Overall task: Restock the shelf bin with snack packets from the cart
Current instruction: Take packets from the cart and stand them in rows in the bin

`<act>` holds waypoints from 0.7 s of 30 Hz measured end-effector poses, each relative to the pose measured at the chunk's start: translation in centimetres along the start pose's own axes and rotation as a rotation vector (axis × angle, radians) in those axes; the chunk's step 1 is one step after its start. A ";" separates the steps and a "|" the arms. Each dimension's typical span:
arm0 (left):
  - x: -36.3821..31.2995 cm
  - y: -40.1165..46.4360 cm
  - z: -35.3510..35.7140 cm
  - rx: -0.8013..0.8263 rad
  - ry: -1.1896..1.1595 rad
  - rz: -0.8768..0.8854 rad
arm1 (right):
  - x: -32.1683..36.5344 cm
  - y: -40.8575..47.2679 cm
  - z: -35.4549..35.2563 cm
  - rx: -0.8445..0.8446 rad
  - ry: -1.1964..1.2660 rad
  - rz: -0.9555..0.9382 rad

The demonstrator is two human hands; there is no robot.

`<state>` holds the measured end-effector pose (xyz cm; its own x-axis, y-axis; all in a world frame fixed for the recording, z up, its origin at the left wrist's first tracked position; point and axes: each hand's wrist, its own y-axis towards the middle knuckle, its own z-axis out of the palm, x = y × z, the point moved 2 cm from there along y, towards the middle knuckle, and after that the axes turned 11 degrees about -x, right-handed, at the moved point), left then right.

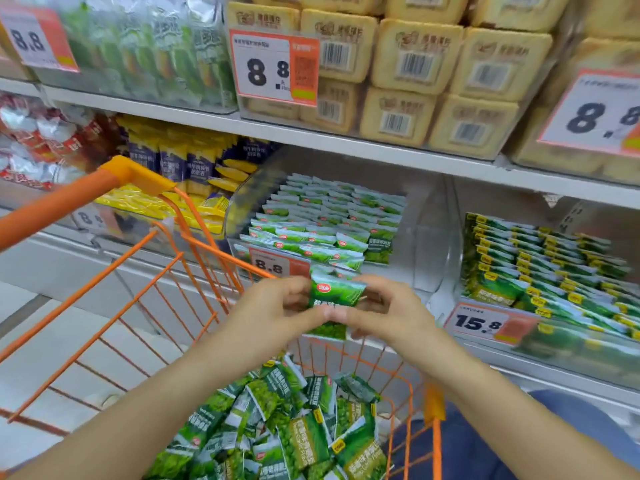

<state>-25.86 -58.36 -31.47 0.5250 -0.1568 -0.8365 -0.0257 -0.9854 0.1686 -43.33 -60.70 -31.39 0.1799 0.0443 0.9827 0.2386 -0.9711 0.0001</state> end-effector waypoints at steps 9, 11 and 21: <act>5.4 4.3 1.7 -0.159 0.631 0.217 | 0.5 7.9 -6.0 -0.687 -0.516 -0.196; 5.7 4.2 1.8 -0.148 0.643 0.238 | -0.8 10.2 -5.5 -0.630 -0.670 -0.065; 5.4 4.1 1.7 -0.138 0.690 0.225 | -5.6 16.2 -4.8 -0.648 0.078 0.622</act>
<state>-24.61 -63.41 -36.17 0.9365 -0.2311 -0.2637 -0.1120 -0.9098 0.3995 -45.04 -77.83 -36.02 0.0254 -0.5265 0.8498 -0.4695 -0.7568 -0.4548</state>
